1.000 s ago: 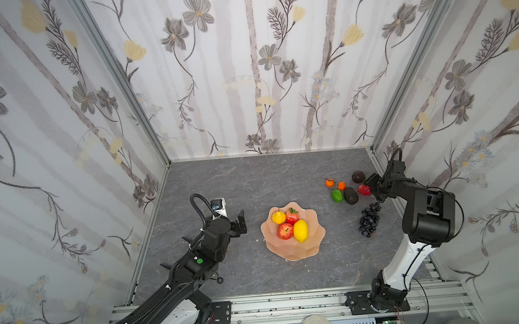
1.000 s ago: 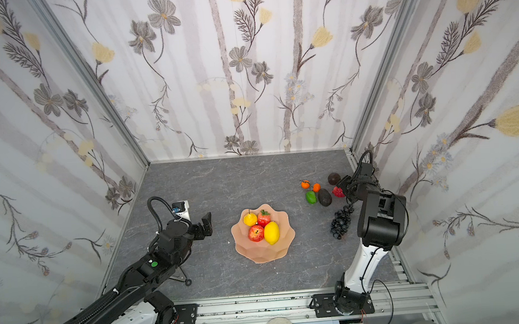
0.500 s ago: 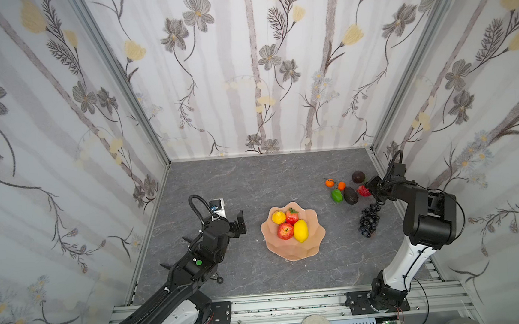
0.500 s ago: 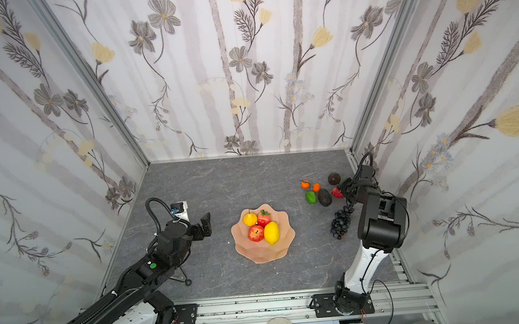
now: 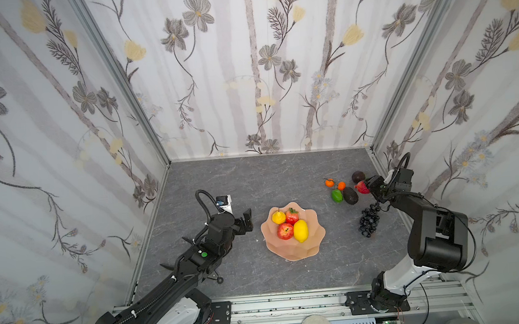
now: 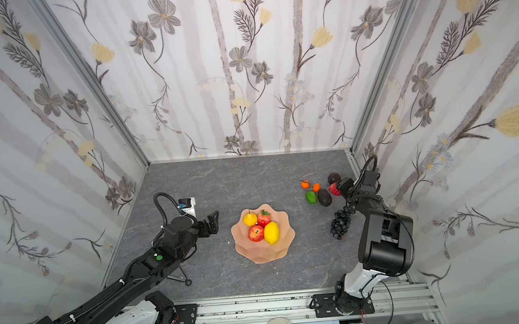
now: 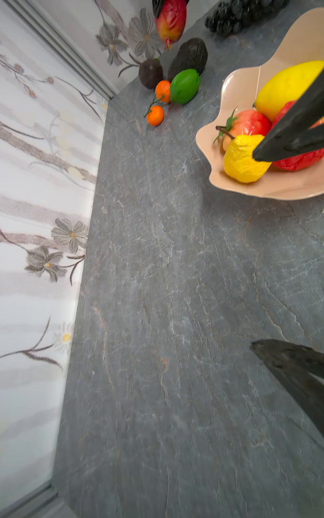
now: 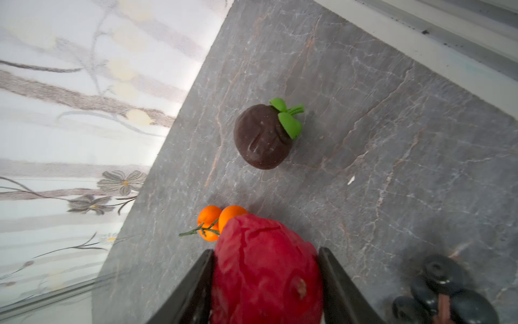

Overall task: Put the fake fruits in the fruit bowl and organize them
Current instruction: 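Carry the red fruit toward the bowl while the left gripper reaches toward it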

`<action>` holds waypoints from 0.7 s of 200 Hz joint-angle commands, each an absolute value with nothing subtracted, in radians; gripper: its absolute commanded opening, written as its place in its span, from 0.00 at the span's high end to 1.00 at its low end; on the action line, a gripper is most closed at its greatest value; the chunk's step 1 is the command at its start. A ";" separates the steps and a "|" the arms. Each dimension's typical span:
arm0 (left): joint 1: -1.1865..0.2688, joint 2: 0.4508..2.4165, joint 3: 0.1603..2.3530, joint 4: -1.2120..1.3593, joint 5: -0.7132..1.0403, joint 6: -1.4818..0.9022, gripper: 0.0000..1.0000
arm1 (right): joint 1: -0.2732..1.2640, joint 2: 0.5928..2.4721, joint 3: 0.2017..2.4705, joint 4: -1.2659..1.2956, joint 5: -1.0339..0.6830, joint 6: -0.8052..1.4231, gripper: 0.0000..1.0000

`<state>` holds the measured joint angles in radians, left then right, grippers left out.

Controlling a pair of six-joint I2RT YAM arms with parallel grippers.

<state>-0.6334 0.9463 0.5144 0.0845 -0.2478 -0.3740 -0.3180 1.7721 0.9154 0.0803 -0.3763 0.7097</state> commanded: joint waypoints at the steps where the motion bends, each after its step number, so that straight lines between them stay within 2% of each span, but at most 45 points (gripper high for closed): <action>1: -0.634 1.002 0.551 0.193 -0.115 -0.438 0.00 | -0.288 1.720 0.896 0.179 -0.464 0.766 0.47; 60: -0.704 1.163 0.703 0.229 0.030 -0.380 0.00 | -0.132 1.529 0.794 0.219 -0.622 0.799 0.47; 140: -0.868 1.232 0.715 0.385 0.156 0.029 0.00 | 0.154 1.264 0.617 0.222 -0.717 0.816 0.46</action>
<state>-0.8474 1.2274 0.7216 0.2909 0.0895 -0.1413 0.1032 1.3239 0.6544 0.1833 -0.6743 0.7959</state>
